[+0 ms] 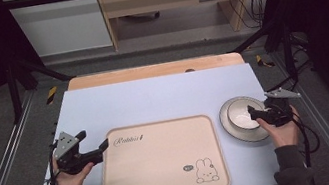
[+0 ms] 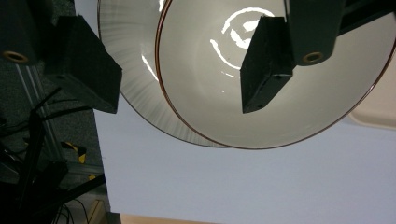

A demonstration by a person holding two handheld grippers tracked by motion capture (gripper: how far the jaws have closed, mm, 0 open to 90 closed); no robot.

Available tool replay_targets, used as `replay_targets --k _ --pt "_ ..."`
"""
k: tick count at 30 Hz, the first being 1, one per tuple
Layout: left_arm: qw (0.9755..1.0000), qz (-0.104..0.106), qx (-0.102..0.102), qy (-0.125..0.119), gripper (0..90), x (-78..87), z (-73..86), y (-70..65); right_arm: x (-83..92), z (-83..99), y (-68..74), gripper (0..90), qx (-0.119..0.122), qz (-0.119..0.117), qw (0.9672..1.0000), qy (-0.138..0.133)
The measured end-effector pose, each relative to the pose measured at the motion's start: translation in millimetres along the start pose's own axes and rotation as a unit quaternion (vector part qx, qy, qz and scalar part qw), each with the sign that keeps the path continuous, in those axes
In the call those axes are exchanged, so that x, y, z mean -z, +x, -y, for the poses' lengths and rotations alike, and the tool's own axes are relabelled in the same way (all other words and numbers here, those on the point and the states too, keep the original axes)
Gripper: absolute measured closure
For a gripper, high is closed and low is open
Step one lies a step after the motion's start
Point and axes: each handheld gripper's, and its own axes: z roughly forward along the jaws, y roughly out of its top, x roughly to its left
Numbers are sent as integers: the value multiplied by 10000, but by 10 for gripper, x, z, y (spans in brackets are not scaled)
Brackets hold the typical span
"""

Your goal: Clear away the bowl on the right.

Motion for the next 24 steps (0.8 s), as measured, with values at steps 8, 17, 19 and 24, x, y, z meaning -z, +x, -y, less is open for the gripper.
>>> replay_targets --k 8,17,19,24 --pt "10000 -17 -16 20 127 -7 2 -5 -37 47 -59 395 -213 -22 9996 205" --pt "10000 -1 -52 68 128 -31 18 -28 -103 72 -60 491 -239 -89 9983 534" --pt "10000 8 -61 72 129 -30 16 -31 -116 78 -66 532 -224 -71 9975 660" --pt "10000 7 -54 71 130 -27 17 -28 -140 85 -61 597 -314 -131 9963 789"
